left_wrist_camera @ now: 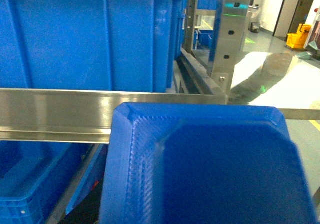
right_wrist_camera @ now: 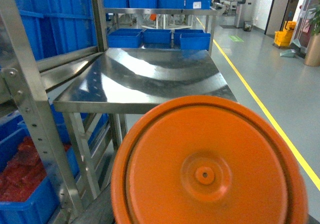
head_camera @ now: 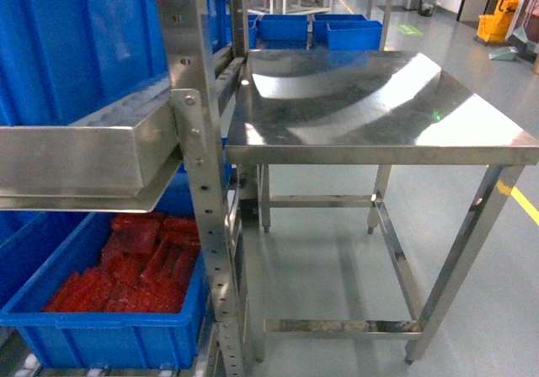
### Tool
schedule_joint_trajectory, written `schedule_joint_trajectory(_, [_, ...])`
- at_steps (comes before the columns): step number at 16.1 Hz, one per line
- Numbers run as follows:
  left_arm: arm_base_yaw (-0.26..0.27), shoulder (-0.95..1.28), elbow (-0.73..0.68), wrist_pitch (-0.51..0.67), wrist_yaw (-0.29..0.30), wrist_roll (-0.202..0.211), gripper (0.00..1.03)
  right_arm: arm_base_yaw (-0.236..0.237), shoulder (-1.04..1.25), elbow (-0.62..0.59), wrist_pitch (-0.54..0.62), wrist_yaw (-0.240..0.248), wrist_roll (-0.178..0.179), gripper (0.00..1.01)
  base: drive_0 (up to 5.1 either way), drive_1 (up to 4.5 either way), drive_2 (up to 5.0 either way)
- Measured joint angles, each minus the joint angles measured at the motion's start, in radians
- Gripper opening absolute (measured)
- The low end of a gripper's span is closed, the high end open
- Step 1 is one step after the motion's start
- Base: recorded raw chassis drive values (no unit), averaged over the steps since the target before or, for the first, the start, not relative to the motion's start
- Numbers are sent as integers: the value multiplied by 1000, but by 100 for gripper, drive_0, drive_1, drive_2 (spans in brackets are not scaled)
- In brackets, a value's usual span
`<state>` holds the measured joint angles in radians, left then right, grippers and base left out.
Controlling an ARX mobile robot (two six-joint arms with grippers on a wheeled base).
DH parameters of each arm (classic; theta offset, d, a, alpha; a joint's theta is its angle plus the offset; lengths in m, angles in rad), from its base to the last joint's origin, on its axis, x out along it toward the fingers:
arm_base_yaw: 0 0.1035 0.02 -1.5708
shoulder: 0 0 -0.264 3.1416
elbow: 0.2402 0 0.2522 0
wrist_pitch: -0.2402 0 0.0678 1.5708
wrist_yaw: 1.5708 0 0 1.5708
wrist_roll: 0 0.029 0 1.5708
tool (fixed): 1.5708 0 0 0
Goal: Sort blue parts and orange caps into right shelf containers
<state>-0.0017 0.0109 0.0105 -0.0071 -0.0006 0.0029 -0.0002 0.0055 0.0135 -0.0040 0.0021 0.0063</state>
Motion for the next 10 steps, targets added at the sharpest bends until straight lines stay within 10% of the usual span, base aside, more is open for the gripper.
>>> schedule_joint_trajectory(10, [0,0,0,1,0,0,43,0,0,0,-3,0,0,44,-497,240,240])
